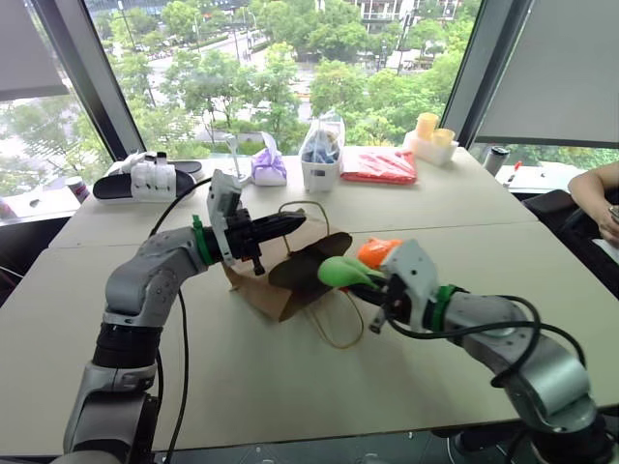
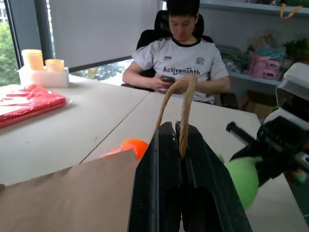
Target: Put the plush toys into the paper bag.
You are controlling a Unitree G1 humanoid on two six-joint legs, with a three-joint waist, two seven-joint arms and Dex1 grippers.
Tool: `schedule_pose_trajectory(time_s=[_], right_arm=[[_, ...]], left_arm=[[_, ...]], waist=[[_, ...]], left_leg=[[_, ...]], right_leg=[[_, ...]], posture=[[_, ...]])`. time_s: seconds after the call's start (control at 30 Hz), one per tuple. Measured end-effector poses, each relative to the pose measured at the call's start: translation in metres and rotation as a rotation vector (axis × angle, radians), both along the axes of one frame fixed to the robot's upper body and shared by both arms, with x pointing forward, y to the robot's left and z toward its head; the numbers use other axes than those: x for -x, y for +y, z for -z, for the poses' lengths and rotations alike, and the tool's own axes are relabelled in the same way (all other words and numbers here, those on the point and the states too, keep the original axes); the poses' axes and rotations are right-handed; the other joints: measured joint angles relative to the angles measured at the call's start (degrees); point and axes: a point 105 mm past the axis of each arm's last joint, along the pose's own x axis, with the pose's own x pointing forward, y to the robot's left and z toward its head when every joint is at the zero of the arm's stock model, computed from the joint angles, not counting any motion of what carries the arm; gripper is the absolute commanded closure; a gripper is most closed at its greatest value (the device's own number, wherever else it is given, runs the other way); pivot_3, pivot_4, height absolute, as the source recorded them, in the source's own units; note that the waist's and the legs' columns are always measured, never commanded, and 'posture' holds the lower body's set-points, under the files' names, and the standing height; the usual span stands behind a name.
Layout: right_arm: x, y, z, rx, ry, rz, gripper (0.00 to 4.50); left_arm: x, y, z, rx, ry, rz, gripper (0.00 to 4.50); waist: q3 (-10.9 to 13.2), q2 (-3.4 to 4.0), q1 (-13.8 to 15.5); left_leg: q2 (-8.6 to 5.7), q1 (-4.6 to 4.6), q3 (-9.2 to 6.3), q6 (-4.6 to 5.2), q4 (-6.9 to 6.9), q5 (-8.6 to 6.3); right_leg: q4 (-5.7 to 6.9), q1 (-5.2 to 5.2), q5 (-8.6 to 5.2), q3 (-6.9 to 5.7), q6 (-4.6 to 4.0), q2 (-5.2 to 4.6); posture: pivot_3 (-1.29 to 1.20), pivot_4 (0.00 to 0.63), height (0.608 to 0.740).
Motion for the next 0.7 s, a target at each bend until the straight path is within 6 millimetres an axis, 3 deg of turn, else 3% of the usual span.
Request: schedule_pose_trajectory(time_s=[0.43,0.57,0.7], right_arm=[[-0.053,0.064,0.023,-0.065,0.033,-0.085,4.47],[-0.065,0.085,0.026,-0.077,0.029,-0.126,2.88],[-0.066,0.088,0.025,-0.068,0.008,-0.142,0.94]], left_arm=[[0.013,-0.008,-0.007,0.022,0.036,0.067,4.50],[0.015,-0.007,-0.008,0.037,0.040,0.054,4.50],[0.014,-0.006,-0.007,0.039,0.044,0.040,4.50]], waist=[[0.0,0.00,-0.4],[0.0,0.00,-0.5],[0.0,0.00,-0.2]], left_leg=[[0.00,0.00,-0.02,-0.33,-0.07,0.19],[0.00,0.00,-0.03,-0.39,-0.08,0.22],[-0.02,-0.02,-0.07,-0.41,-0.10,0.23]], right_leg=[[0.04,-0.07,0.00,0.00,0.00,0.01],[0.06,-0.12,0.01,0.01,-0.01,0.01],[0.09,-0.14,0.01,0.01,-0.01,0.01]], posture=[[0.00,0.150,0.740],[0.00,0.150,0.740],[0.00,0.150,0.740]])
